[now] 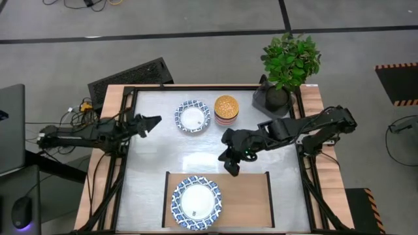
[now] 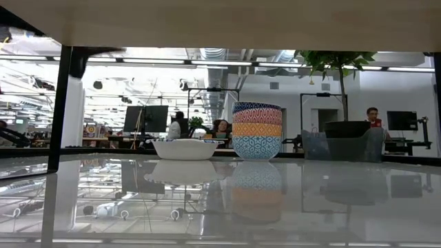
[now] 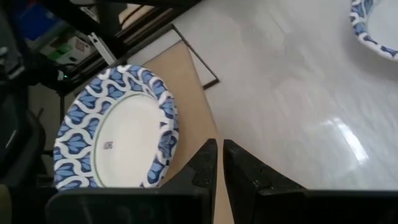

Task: Place and stack plates onto a shelf
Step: Stack the white plate on top of the white plate on the shelf

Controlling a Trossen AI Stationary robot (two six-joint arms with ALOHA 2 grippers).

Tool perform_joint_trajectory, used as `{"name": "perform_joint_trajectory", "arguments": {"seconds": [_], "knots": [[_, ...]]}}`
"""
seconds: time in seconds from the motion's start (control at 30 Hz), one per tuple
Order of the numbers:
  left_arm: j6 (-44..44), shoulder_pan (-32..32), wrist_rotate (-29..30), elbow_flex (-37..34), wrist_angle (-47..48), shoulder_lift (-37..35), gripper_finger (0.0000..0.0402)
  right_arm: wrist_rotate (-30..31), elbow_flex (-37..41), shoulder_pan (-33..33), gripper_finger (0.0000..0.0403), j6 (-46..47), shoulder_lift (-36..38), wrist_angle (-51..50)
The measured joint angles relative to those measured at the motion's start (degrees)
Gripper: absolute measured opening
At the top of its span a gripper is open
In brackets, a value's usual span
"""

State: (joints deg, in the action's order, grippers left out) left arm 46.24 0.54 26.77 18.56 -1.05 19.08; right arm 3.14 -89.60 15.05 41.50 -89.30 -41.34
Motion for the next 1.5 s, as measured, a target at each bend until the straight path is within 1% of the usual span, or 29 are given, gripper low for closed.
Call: {"name": "perform_joint_trajectory", "arguments": {"seconds": [0.1, 0.13, 0.27, 0.33, 0.43, 0.5, 0.57, 0.6, 0.63, 0.7, 0.73, 0.8, 0.87, 0.93, 1.0, 1.03, 1.07, 1.13, 1.23, 1.4, 1.5], "knots": [[-9.5, 0.0, -2.3, 7.7, 3.4, 9.6, 0.0128, -0.1, 0.0, -1.0, 0.0055, -0.2, 0.0, -0.7], [-12.9, 0.0, -2.4, 10.6, 6.3, 12.9, 0.0128, -0.2, 0.0, -1.3, 0.0055, -0.3, 0.0, -0.7], [-25.5, 0.0, -1.5, 21.5, 23.2, 25.9, 0.0129, -0.2, 0.0, -2.2, 0.0056, -2.1, 0.0, -0.7], [-31.0, 0.0, -2.6, 25.4, 29.8, 31.5, 0.0131, -0.2, 0.0, -2.2, 0.0056, -2.9, 0.0, -0.8], [-37.0, 0.0, -3.8, 28.7, 34.3, 38.6, 0.0146, -0.2, 0.0, -2.2, 0.0056, -4.3, 0.0, -1.1], [-40.4, 0.0, -2.1, 28.9, 34.3, 42.7, 0.0163, -0.2, 0.0, -2.2, 0.0056, -4.5, 0.0, -1.8], [-42.8, -0.3, 1.2, 28.9, 34.2, 46.6, 0.0182, -0.2, 0.0, -2.2, 0.0056, -4.5, 0.0, -2.5], [-43.4, -0.8, 1.5, 29.0, 34.3, 48.5, 0.0192, -0.2, 0.0, -2.2, 0.0056, -4.5, 0.0, -2.7], [-44.4, -1.5, -0.8, 29.0, 34.6, 50.3, 0.02, -0.1, 0.0, -2.2, 0.0056, -4.5, 0.0, -3.0], [-46.0, -2.4, -7.4, 28.8, 34.2, 53.4, 0.0211, -0.1, 0.0, -2.2, 0.0056, -4.5, 0.0, -3.8], [-46.0, -2.5, -8.4, 28.8, 33.2, 54.9, 0.0213, -0.1, 0.0, -2.2, 0.0056, -4.5, 0.0, -4.0], [-45.8, -2.4, -8.5, 29.0, 32.7, 56.8, 0.0214, -0.1, 0.0, -2.1, 0.0056, -4.1, 0.0, -4.3], [-47.6, -2.4, -8.0, 29.0, 32.5, 57.8, 0.0214, -0.1, 0.0, -2.0, 0.0056, -4.0, 0.0, -4.4], [-50.6, -2.4, -5.1, 29.0, 30.8, 58.4, 0.0215, 0.0, 0.0, -2.0, 0.0056, -4.0, 0.0, -4.7], [-54.3, -2.5, -1.0, 29.0, 28.2, 58.6, 0.0215, 0.0, 0.0, -2.0, 0.0056, -4.0, 0.0, -4.7], [-56.7, -2.8, -0.1, 29.0, 26.9, 58.8, 0.0215, 0.0, 0.0, -2.0, 0.0056, -4.0, 0.0, -4.9], [-59.2, -3.2, -0.3, 29.0, 25.9, 58.9, 0.0215, 0.1, 0.0, -2.0, 0.0056, -4.0, 0.0, -5.1], [-62.4, -4.2, -3.5, 29.0, 25.0, 59.5, 0.0215, 0.1, 0.0, -2.0, 0.0056, -4.0, 0.0, -5.1], [-63.3, -5.4, -6.9, 29.1, 25.5, 61.5, 0.0215, 0.1, 0.0, -2.0, 0.0056, -4.0, 0.0, -5.1], [-67.2, -6.7, -6.8, 29.0, 24.7, 66.9, 0.0215, 0.1, 0.0, -2.1, 0.0056, -4.0, 0.0, -5.3], [-68.5, -7.7, -5.5, 29.0, 23.1, 70.2, 0.0215, 0.1, 0.0, -2.4, 0.0056, -4.0, 0.0, -6.5]]}}
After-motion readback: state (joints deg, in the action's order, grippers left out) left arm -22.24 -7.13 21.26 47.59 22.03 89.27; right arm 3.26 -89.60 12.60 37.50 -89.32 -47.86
